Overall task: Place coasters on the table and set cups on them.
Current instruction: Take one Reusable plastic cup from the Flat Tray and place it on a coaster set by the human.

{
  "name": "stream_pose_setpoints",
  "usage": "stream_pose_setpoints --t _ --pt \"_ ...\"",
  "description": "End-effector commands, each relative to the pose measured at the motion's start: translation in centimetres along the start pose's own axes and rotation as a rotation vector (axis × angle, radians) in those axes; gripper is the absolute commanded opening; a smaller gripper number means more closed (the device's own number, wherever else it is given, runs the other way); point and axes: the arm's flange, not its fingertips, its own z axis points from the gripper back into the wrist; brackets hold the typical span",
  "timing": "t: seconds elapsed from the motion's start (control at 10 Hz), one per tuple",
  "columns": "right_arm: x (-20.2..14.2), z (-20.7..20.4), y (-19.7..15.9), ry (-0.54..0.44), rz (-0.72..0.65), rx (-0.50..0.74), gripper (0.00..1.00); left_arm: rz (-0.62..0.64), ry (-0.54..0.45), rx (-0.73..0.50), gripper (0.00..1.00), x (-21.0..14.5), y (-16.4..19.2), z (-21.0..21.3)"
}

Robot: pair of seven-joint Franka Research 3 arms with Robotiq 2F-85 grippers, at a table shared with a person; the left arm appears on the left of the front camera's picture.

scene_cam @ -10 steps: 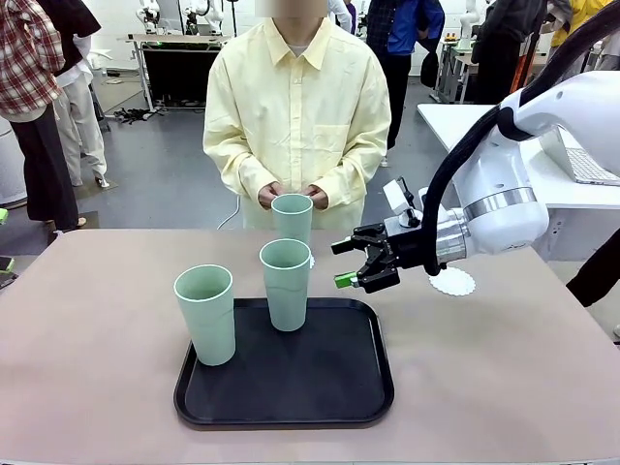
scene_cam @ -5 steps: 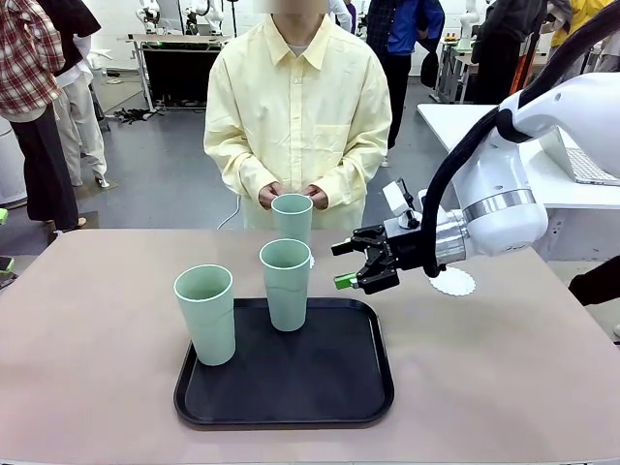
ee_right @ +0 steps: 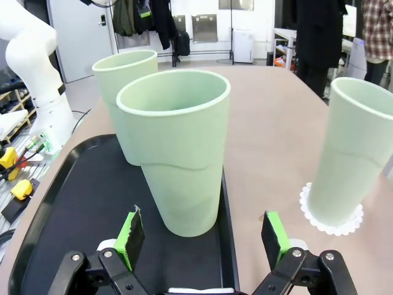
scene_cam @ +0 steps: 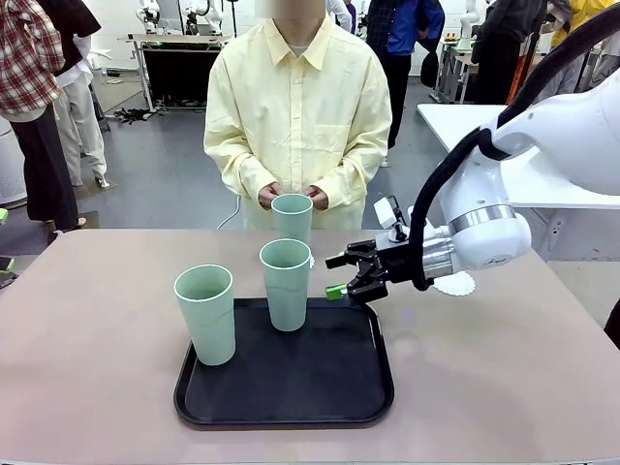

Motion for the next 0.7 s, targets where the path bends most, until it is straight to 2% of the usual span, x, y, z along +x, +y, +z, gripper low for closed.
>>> stream_pose_setpoints --t 0.0,0.6 --pt "-0.4 -2.5 -0.6 0.003 0.005 0.0 1.0 -0.008 -0.008 -0.015 1.0 0.0 0.0 0.1" --pt "-0.5 -5.8 -0.7 0.012 0.014 0.054 1.0 -0.008 -0.008 -0.015 1.0 0.0 0.0 0.1"
